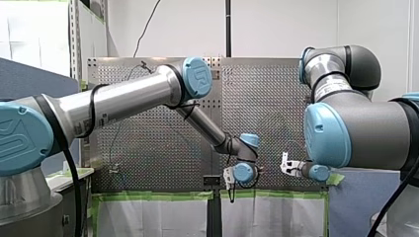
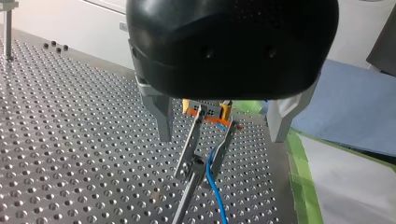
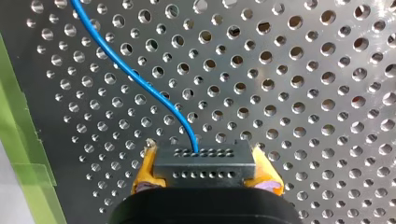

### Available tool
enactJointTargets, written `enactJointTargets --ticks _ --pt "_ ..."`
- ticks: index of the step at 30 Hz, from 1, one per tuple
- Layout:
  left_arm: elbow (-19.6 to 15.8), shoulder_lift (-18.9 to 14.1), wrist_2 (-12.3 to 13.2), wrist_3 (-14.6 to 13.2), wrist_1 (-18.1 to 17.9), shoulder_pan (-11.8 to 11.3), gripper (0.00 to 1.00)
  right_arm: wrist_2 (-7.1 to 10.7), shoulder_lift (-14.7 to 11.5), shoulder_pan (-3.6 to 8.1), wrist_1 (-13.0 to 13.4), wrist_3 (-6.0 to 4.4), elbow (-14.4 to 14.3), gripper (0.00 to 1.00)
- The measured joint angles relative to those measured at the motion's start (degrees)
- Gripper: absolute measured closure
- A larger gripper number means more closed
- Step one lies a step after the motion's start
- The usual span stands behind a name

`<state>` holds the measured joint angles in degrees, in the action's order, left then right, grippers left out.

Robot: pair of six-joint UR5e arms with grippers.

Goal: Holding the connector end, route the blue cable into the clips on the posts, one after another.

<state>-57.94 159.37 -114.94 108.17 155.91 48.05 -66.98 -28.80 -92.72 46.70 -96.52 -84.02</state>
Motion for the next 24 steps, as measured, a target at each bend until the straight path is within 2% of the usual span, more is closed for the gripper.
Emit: enactJointTargets --ticks 7,10,20,24 --pt "-2.28 -2.43 -3.61 -0.12 -1.50 2.68 0.00 0.00 0.04 0.14 0.03 0.00 -0.01 1.00" --pt "-3.77 -3.92 -4.35 -0.06 -2.89 3.11 0.00 0.03 0.07 0.19 0.01 0.05 -0.01 1.00" --pt "-8.61 -8.76 -4.32 0.59 -7.71 2.71 0.00 0.02 0.09 0.43 -0.42 0.33 -0.02 1.00" --pt "-10.48 -10.64 -3.80 0.48 -9.55 2.13 0.00 0.00 0.09 0.54 -0.31 0.06 0.00 1.00"
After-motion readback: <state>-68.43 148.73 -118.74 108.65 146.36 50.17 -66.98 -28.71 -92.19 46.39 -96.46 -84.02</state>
